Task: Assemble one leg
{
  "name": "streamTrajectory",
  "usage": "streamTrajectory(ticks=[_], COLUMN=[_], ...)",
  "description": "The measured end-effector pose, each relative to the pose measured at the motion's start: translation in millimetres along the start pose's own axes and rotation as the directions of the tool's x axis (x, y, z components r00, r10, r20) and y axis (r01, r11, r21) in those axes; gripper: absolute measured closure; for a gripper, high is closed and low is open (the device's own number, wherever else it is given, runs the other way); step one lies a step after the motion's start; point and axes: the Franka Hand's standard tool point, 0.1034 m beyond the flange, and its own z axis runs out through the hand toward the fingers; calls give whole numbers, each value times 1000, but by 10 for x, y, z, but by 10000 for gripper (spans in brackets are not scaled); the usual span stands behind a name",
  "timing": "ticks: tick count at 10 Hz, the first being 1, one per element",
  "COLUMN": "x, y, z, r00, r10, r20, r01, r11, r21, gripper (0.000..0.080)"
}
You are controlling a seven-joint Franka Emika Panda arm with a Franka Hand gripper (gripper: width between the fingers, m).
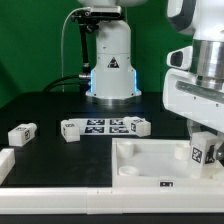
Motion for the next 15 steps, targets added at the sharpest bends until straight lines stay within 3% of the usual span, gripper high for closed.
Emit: streamTrajectory(ticks=[2,3,4,5,8,12,13,14,15], x=[-2,-6,-13,-8,23,53,74,85,126], y=[0,-1,-2,7,12,6,2,6,17], z=[1,0,2,10,12,-7,-13,-14,-21], r00=[1000,999,999,992,884,597,470,412,252], r10=[-27,-43,-47,-130,-467,-802,-883,-911,-968], r20=[2,5,7,6,3,-1,-3,1,11], r01=[27,43,47,130,467,802,883,911,968], r11=[1000,999,999,992,884,597,470,412,252], r21=[1,1,3,4,5,4,0,-1,-6], gripper=[509,299,299,184,151,150,150,150,150])
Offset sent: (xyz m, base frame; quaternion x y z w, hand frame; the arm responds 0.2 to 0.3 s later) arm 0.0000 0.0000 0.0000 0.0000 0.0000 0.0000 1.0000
